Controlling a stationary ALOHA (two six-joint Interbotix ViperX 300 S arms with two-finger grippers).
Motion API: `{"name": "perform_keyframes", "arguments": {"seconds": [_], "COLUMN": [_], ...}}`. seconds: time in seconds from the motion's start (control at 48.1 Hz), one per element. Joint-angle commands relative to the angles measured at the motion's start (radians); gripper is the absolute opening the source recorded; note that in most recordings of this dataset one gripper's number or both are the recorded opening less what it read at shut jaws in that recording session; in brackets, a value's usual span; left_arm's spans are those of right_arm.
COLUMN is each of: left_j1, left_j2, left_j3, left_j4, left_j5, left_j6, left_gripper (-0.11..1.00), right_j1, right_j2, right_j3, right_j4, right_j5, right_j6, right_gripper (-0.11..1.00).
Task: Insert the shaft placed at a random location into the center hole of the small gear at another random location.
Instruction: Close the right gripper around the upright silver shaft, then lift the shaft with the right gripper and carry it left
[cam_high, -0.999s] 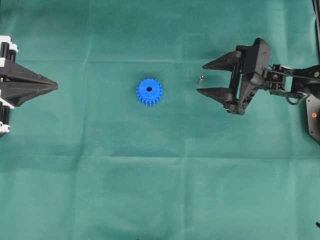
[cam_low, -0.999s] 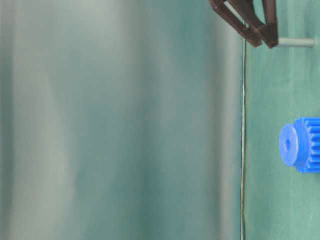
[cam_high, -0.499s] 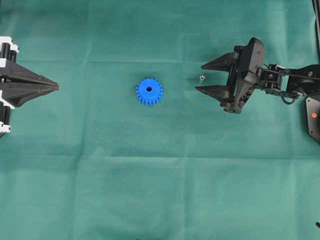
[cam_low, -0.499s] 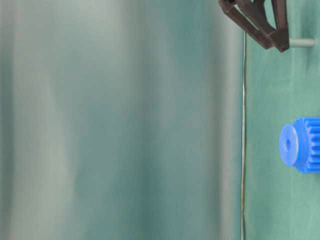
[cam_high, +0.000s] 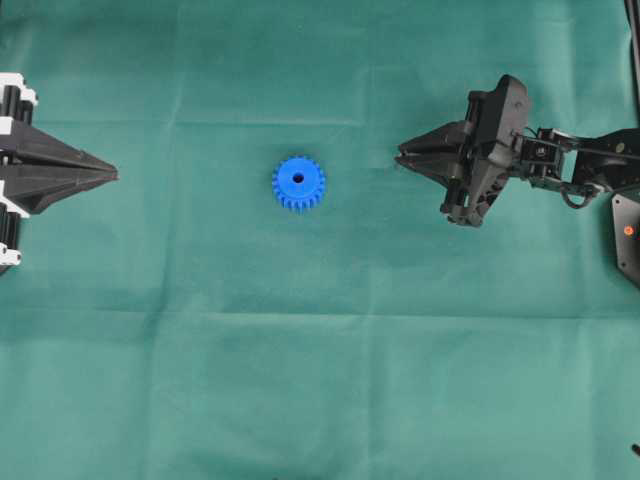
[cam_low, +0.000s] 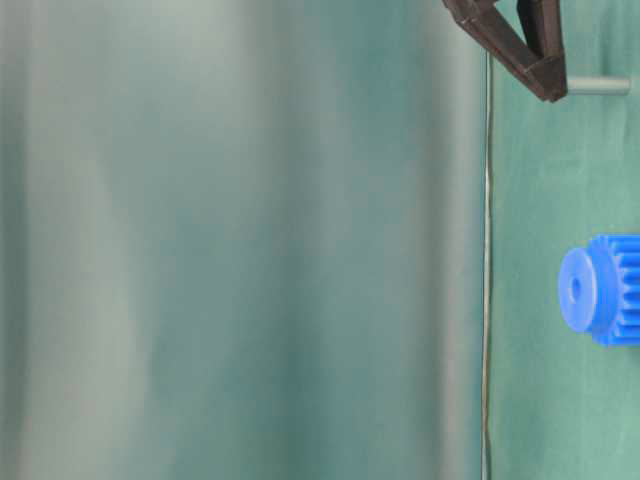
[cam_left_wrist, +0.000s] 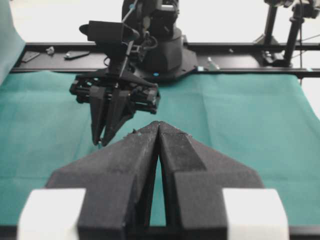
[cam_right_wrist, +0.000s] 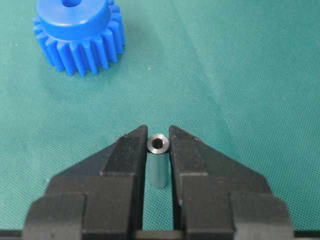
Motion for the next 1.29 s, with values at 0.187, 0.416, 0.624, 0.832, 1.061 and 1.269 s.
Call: {"name": "perform_keyframes", "arguments": {"seconds": [0.187,0.416,0.624,0.832,1.061,1.269], "left_j1": [-0.002,-0.002,0.0,0.0,-0.002,0.0], "left_j2": [0.008,0.008,0.009,0.009,0.011,0.009], "left_j3": [-0.023,-0.023,-0.023,-0.021,-0.023,-0.023], "left_j4": [0.002,0.002,0.002,0.003,0.003,0.002], "left_j5": [-0.002,0.005,0.005,0.005,0.005,0.005], "left_j6": [-0.005,-0.006,-0.009,-0.011,-0.011,-0.011], "left_gripper": [0.0,0.0,0.0,0.0,0.0,0.0], "right_j1": [-0.003,-0.003,-0.005,-0.003,0.006,0.035], "right_j2": [-0.072,-0.218,-0.258,-0.256,-0.238,-0.169], "right_j3": [-0.028,-0.063,-0.078,-0.078,-0.1,-0.181], "right_j4": [-0.003,-0.009,-0.009,-0.009,-0.009,-0.011], "right_j5": [0.037,0.212,0.275,0.276,0.272,0.278], "right_j6": [-0.009,-0.021,-0.035,-0.035,-0.035,-0.035], "right_gripper": [0.13,0.13,0.13,0.13,0.13,0.13]}}
